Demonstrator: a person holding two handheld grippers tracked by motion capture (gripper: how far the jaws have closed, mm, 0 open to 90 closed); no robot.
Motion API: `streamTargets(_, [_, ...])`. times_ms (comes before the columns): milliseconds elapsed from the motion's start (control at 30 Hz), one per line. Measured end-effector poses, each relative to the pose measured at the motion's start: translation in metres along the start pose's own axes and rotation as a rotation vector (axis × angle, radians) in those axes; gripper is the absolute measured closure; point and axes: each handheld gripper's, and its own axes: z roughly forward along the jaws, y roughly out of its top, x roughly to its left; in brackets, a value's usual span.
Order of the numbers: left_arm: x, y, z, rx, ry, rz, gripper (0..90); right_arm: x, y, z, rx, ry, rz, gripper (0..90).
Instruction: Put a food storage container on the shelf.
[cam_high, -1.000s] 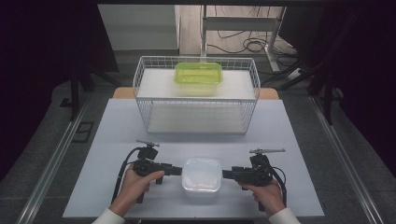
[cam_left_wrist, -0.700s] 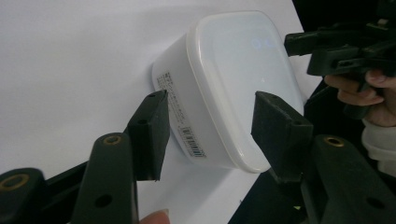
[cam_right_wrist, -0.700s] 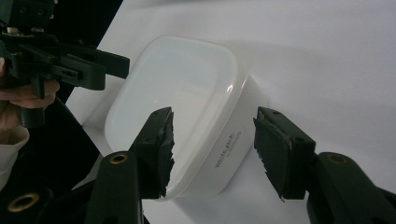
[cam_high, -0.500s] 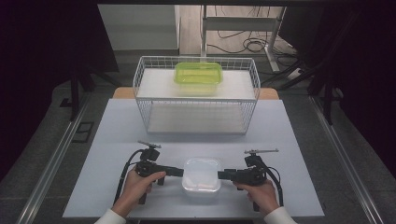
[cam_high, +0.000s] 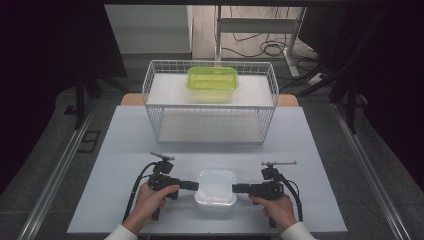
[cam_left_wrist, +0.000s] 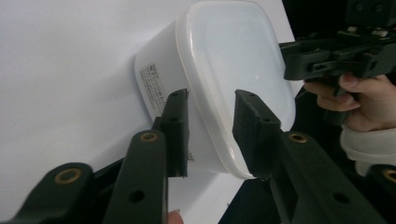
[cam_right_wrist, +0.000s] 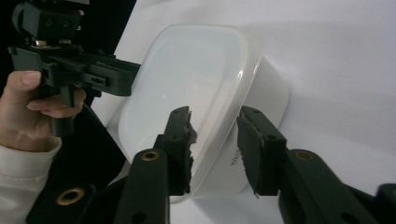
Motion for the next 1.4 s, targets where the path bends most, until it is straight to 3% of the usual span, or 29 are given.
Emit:
streamTargets(167, [0.001,-0.002,-0.001,-0.010,-0.011,-0.026,70.2,-0.002,0.001,0.000,-0.003,0.016,0.040,67.7])
streamTargets(500, [-0.007,-0.007,-0.005,-0.055,-0.011,-0.008,76.0,-0.002,-0.001,-0.007,-0.030,0.043,0.046,73.5])
streamTargets(600, [-0.008,-0.008,-0.006,-0.058,-0.022,-0.007,77.4,-0.001,-0.002,-0.008,-0.038,0.047,0.034,75.8])
streamTargets(833, [-0.011,-0.009,-0.007,-0.074,0.001,0.022,79.6,0.004,0.000,-0.011,-0.054,0.026,-0.030,77.0])
streamTargets(1400, [-0.016,-0.009,-0.010,-0.107,-0.004,0.056,80.1,0.007,0.002,-0.013,-0.079,0.029,-0.057,77.6])
